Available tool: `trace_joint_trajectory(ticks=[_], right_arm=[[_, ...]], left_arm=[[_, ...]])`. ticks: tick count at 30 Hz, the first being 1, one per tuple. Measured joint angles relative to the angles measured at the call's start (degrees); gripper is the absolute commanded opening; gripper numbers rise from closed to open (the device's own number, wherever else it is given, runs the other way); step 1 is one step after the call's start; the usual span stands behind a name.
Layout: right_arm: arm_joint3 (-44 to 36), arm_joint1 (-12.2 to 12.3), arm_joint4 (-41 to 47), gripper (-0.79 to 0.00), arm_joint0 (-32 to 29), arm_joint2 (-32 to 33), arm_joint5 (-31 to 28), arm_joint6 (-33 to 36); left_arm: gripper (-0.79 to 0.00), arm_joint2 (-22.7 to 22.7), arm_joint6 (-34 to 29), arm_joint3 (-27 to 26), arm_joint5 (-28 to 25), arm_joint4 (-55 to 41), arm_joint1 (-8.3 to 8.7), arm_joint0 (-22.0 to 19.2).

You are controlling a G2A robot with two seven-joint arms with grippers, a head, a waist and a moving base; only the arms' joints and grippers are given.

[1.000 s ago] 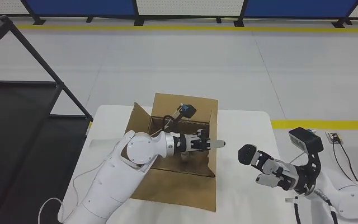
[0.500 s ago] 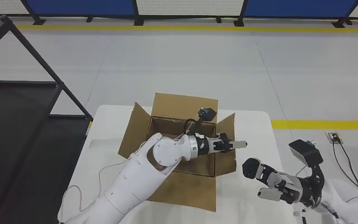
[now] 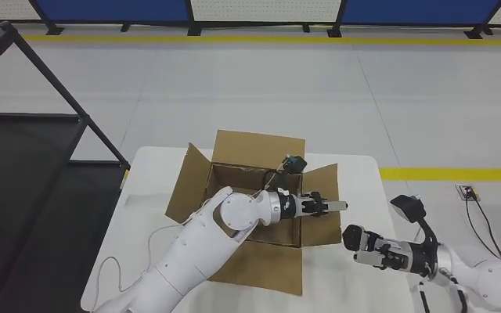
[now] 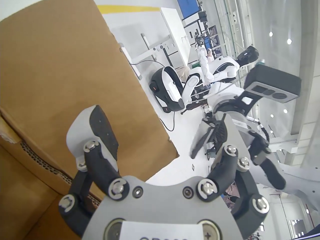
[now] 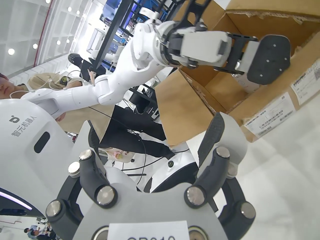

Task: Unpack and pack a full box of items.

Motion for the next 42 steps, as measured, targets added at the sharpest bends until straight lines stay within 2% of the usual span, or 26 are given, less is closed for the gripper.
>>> trace_joint_trajectory(ticks=[12, 22, 36, 39, 42], right_arm=[[-3.58, 2.35, 2.14, 0.000, -1.83, -0.64, -4.46, -4.46], [-1.30, 3.85, 2.49, 0.000, -0.75, -3.22, -2.67, -2.67], [5.53, 4.78, -2.27, 0.000, 3.45, -8.37, -1.73, -4.18], [6.04, 4.80, -3.21, 0.000, 4.89, -9.17, -0.88, -6.24], [6.90, 4.79, -3.86, 0.000, 6.40, -10.14, 0.08, -7.97]], left_arm=[[0.000, -0.52, -0.53, 1.89, 0.79, 2.11, -0.68, 0.41], [0.000, -0.06, -0.42, 4.86, -0.45, 2.18, -2.09, -0.23], [0.000, -2.68, -0.75, 2.17, -1.80, 3.21, -2.13, 0.73], [0.000, -4.64, 1.20, -0.75, -2.40, 4.82, -1.45, 2.11], [0.000, -8.39, 3.43, -5.13, -2.77, 7.20, -0.02, 4.92]])
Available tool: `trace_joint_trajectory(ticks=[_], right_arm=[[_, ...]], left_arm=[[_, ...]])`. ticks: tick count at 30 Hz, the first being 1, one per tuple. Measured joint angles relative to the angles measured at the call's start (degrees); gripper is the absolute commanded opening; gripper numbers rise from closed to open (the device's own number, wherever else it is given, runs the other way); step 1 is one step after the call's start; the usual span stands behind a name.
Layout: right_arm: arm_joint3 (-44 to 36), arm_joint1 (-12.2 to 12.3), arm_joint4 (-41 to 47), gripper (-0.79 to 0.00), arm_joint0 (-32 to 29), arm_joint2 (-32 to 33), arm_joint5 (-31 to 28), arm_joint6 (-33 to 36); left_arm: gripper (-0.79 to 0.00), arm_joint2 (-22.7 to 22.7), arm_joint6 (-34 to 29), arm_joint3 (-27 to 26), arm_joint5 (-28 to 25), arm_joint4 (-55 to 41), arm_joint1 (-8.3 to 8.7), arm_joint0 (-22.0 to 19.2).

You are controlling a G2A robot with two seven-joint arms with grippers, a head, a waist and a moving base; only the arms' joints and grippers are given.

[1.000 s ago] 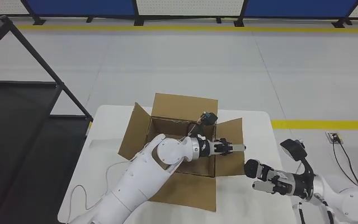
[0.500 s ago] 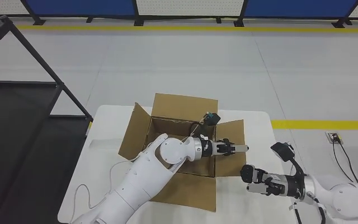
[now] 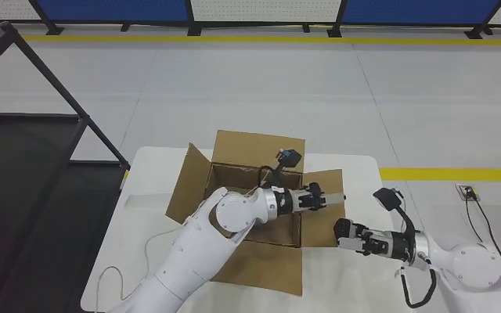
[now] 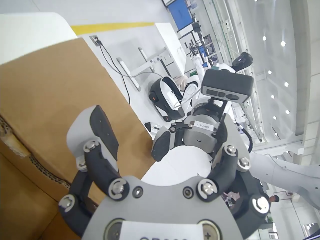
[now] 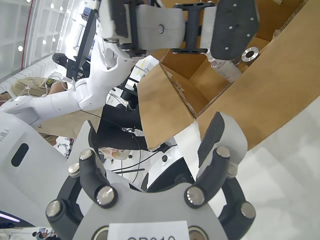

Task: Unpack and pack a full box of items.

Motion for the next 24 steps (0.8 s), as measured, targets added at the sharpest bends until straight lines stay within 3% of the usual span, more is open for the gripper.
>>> trace_joint_trajectory(ticks=[3, 7, 14, 17, 24], right_arm=[[1.21, 0.11, -0.35, 0.000, 0.83, -0.43, 0.55, -0.51], [3.21, 0.31, -0.61, 0.000, 1.79, -0.69, 1.49, -1.08], [6.52, 0.64, -1.49, 0.000, 3.95, -2.25, 4.14, 0.44], [7.07, 0.67, -2.18, 0.000, 4.73, -2.98, 5.14, 0.24], [7.03, 0.67, -2.17, 0.000, 4.70, -2.95, 5.10, 0.20]], left_arm=[[0.000, -5.93, 1.75, -5.85, 0.08, 3.47, 2.11, 4.04], [0.000, -15.74, 3.73, -16.80, 1.23, 9.16, 5.13, 12.38], [0.000, -29.85, 5.49, -33.34, 2.26, 9.22, 7.93, 26.13], [0.000, -33.48, 5.99, -37.98, 2.12, 8.31, 8.49, 30.63], [0.000, -33.69, 5.92, -38.27, 2.07, 8.25, 8.52, 31.02]])
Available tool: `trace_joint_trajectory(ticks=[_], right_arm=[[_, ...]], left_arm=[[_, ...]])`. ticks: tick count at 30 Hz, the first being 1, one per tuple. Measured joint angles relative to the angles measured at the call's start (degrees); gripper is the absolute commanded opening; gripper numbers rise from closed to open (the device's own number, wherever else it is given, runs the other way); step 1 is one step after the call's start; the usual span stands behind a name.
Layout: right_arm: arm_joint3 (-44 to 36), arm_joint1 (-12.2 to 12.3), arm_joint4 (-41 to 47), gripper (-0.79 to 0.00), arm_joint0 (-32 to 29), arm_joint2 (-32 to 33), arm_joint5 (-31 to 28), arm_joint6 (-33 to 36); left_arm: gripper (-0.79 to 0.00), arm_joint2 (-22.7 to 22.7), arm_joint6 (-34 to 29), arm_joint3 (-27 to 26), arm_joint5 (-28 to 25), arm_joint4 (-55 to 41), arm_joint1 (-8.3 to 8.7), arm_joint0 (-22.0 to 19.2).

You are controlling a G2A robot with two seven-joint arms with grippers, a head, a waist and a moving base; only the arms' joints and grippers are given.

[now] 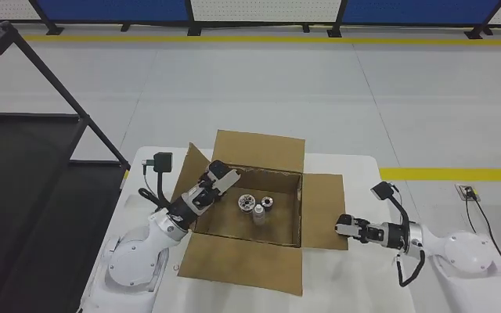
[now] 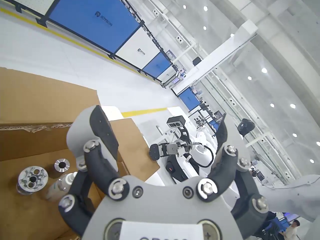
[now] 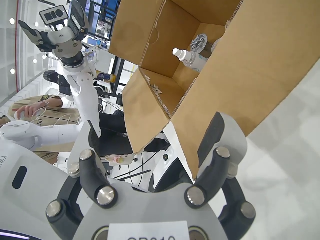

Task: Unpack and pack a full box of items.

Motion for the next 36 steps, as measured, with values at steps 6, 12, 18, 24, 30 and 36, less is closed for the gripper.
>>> trace_joint_trajectory(ticks=[6, 12, 18, 24, 30, 36], right_arm=[[-0.71, 0.00, -0.95, 0.000, -0.13, -0.41, 0.41, -0.66], [-1.22, -0.02, -9.30, 0.000, 2.20, -4.32, 2.27, -2.40], [3.86, -0.48, -15.19, 0.000, 6.09, -9.36, 3.23, -3.71], [8.03, -0.96, -17.46, 0.000, 9.34, -13.38, 2.08, -3.31], [10.22, -1.07, -18.06, 0.000, 11.37, -15.05, 2.62, -2.53], [7.13, -0.78, -18.77, 0.000, 11.95, -13.89, 3.56, -5.47]], left_arm=[[0.000, -0.65, 1.15, -0.38, 0.13, -1.13, -0.02, 0.33], [0.000, -5.34, 6.59, -1.55, 0.84, -7.39, 0.26, 3.03], [0.000, -9.44, 9.95, -2.44, 0.12, -9.49, 0.63, 6.05], [0.000, -11.07, 11.24, -1.80, -0.39, -12.62, 0.81, 6.43], [0.000, -11.04, 11.21, -1.81, -0.39, -12.54, 0.81, 6.43], [0.000, -11.04, 11.29, -1.85, -0.34, -12.57, 0.80, 6.50]])
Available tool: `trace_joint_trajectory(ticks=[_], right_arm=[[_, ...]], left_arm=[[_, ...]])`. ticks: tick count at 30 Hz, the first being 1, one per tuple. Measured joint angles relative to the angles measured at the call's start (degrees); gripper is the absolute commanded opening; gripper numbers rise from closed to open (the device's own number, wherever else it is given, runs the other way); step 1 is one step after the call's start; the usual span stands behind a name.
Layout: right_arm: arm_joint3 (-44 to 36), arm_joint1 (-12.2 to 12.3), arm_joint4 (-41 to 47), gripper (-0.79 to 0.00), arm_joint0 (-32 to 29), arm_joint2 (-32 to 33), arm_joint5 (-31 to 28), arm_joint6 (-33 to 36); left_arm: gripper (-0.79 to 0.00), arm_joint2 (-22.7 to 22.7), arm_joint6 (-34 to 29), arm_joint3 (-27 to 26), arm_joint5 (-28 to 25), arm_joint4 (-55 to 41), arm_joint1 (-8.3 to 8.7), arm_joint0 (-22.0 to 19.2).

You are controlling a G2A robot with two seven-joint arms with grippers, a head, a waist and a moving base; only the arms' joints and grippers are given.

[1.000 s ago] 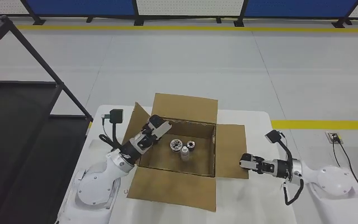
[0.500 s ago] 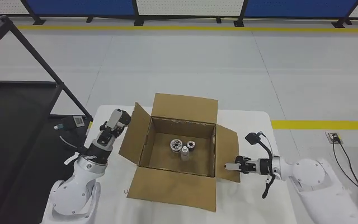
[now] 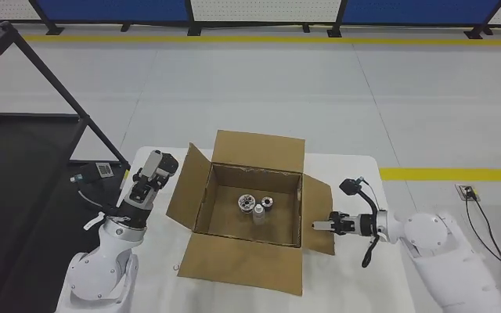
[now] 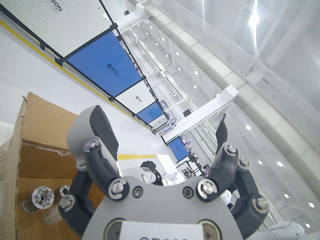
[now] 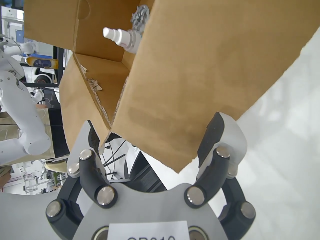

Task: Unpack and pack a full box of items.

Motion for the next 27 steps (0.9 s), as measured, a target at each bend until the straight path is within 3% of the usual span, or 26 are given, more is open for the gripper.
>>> trace_joint_trajectory(ticks=[6, 9, 12, 20, 27], right_arm=[[-15.31, 0.40, -8.24, 0.000, -0.10, -0.91, 5.09, -0.90], [-21.59, 0.02, -12.60, 0.000, 1.50, -4.44, 8.48, 0.70], [-22.95, -1.06, -17.17, 0.000, 5.47, -10.24, 12.62, 1.82], [-11.47, -7.21, -26.91, 0.000, 18.94, -29.61, 19.61, -3.57], [4.08, -13.85, -25.01, 0.000, 26.85, -40.06, 20.82, -9.41]], left_arm=[[0.000, -1.37, 3.65, -0.98, -0.82, -1.27, 0.03, 2.35], [0.000, -2.65, 5.13, -1.68, -2.06, -2.14, 0.09, 4.38], [0.000, -3.79, 5.84, -2.54, -3.25, -3.00, 0.16, 6.72], [0.000, -5.34, 7.72, -4.33, -5.70, -4.80, 0.20, 12.04], [0.000, -5.31, 7.86, -4.62, -5.88, -5.07, 0.19, 12.61]])
